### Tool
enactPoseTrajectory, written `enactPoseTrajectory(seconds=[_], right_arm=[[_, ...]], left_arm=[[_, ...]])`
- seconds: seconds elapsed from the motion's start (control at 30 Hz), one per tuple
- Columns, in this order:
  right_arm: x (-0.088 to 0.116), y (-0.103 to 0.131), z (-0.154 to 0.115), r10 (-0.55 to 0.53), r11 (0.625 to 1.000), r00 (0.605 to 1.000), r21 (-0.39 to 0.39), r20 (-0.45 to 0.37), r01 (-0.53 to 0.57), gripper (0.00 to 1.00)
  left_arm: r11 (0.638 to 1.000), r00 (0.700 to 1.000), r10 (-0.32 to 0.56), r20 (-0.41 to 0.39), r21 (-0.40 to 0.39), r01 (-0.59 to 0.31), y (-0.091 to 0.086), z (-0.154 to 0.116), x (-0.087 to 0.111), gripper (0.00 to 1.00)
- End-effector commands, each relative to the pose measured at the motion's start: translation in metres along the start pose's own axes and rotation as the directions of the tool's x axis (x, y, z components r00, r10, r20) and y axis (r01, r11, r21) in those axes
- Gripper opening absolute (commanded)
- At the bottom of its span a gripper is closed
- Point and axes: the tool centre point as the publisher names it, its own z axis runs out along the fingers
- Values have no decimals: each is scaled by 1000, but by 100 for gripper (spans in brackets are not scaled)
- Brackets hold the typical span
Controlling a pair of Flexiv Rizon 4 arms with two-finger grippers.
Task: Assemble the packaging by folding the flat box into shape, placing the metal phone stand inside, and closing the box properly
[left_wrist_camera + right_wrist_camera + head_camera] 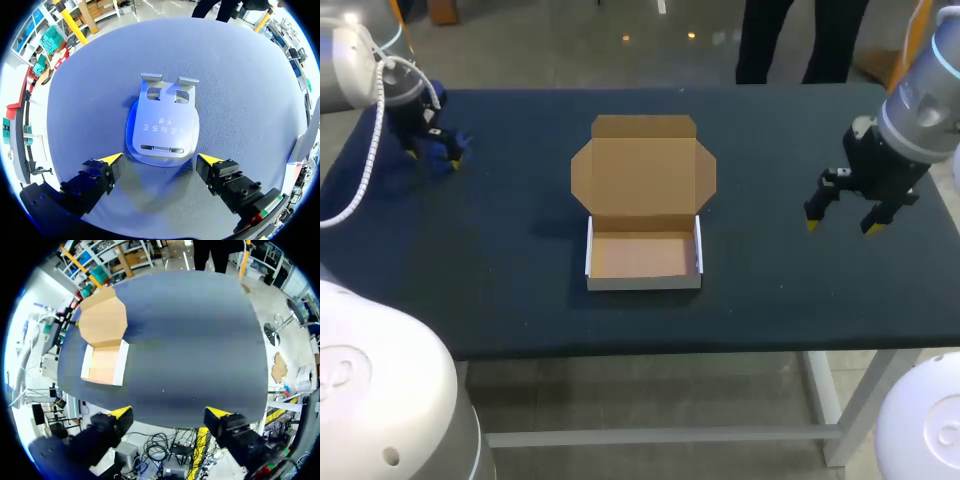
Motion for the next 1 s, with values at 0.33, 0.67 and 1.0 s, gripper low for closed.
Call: enactPoseTrajectory(seconds=[0.33,0.67,1.0], right_arm=[[0,0,-2,-1,1000,1000,4,1,1,100],[0,0,-2,-1,1000,1000,4,1,1,100],[0,0,-2,-1,1000,1000,4,1,1,100]], left_arm=[[1000,1000,8,-4,-4,-8,-8,1,-1,100],[1000,1000,21,-10,-3,-21,-13,1,-1,100],[999,999,39,-15,-3,-39,-18,2,2,100]])
